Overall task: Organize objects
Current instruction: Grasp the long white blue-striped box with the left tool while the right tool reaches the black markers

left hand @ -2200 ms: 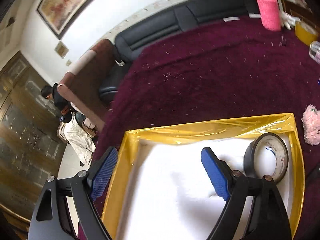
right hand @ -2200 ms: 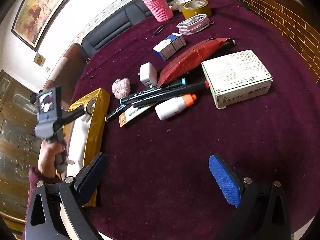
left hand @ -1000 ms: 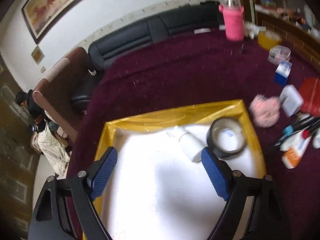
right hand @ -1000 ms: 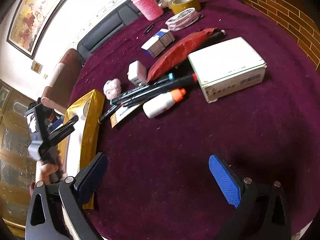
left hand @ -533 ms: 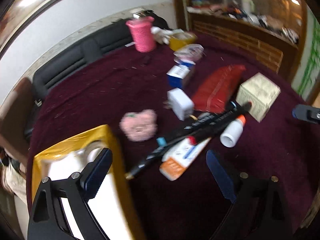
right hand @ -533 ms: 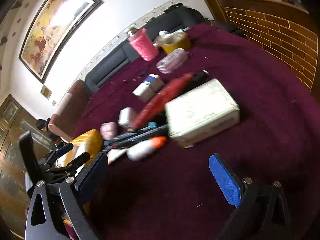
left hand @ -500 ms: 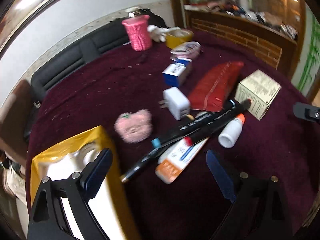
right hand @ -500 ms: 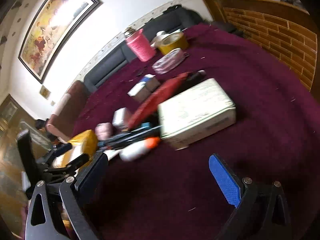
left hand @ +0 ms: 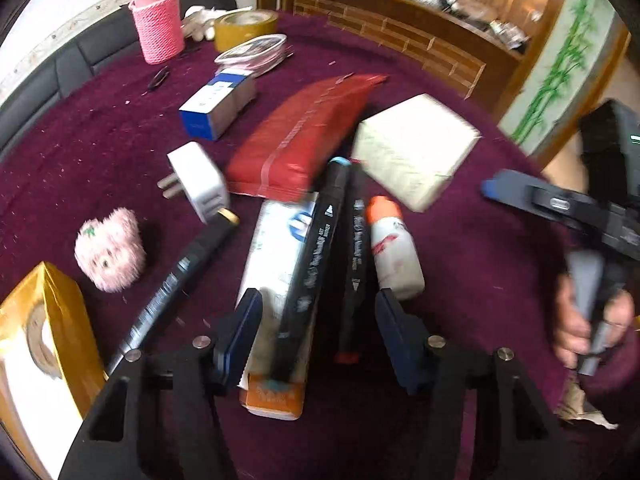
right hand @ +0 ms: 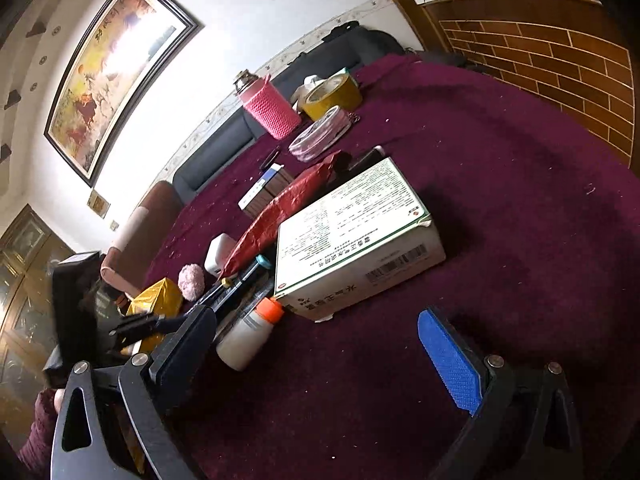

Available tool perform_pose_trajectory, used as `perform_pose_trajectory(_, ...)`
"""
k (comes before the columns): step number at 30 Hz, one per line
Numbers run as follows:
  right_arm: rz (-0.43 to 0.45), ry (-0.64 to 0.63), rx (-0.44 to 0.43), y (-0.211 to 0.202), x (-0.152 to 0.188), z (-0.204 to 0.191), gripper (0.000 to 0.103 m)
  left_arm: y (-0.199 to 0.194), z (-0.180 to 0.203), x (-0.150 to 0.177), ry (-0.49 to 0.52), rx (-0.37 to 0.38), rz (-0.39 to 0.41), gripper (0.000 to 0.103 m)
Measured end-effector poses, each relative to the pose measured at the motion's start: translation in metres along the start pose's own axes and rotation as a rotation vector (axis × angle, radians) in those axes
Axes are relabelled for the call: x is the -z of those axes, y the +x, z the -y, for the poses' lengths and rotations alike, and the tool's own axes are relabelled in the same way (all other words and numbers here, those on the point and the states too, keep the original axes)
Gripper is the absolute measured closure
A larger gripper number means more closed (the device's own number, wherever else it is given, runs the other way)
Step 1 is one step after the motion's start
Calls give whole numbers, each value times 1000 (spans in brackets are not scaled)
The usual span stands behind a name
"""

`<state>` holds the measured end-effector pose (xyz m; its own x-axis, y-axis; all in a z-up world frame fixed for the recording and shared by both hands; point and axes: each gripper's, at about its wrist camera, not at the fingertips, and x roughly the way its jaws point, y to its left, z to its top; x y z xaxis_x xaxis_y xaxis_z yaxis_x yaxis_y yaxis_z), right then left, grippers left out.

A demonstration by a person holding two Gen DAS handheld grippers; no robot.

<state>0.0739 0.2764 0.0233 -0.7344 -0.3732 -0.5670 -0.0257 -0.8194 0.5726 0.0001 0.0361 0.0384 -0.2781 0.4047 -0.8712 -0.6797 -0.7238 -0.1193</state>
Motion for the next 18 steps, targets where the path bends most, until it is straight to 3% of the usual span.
perform_pose_trajectory(3, -10, 19, -14, 1, 0, 4, 0, -10, -2, 9, -36, -33, 26, 45)
perform_pose_trajectory(7, -38, 71, -30, 6, -1, 13, 0, 1, -6, 6, -36, -190, 26, 45)
perform_pose_trajectory(10, -40, 90, -36, 6, -2, 17, 0, 10, -10, 3, -45, -190, 12, 46)
perform_pose_trajectory(14, -40, 86, -30, 7, -2, 16, 0, 27, -1, -2, 8, -175, -28, 72)
perform_pose_trajectory(18, -40, 77, -21, 8, -2, 14, 0, 33, 5, -12, 27, -184, -44, 78)
